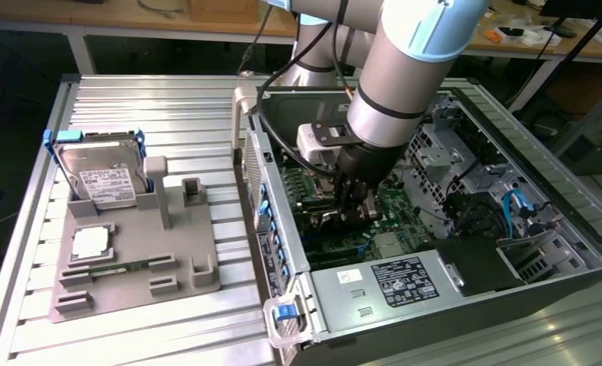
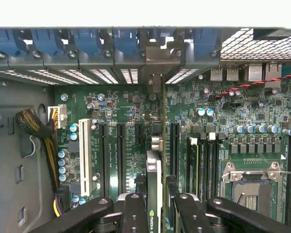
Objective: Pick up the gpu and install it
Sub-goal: 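Insert the gpu into the slot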
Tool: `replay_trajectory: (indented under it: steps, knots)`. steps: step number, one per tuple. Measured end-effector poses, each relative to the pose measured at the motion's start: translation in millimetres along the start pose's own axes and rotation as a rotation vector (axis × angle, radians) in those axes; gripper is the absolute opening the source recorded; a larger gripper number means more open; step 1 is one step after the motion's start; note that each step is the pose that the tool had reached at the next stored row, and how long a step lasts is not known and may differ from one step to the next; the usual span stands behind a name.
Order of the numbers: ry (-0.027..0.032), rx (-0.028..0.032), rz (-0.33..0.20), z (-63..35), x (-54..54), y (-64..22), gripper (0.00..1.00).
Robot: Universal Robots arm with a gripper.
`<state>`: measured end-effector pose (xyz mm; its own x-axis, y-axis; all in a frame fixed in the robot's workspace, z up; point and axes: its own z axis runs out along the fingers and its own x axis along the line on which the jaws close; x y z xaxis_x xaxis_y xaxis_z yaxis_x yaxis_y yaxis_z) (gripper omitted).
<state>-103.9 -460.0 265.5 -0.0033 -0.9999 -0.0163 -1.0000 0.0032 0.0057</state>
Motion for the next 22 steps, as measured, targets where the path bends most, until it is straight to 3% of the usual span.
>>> replay_trajectory:
  steps: [17,22]
  knots:
    - [0.0,0.0,0.0,14.0,0.2,0.0,0.27]
    - [0.0,-0.0001,0.0,14.3,0.2,-0.1,0.27]
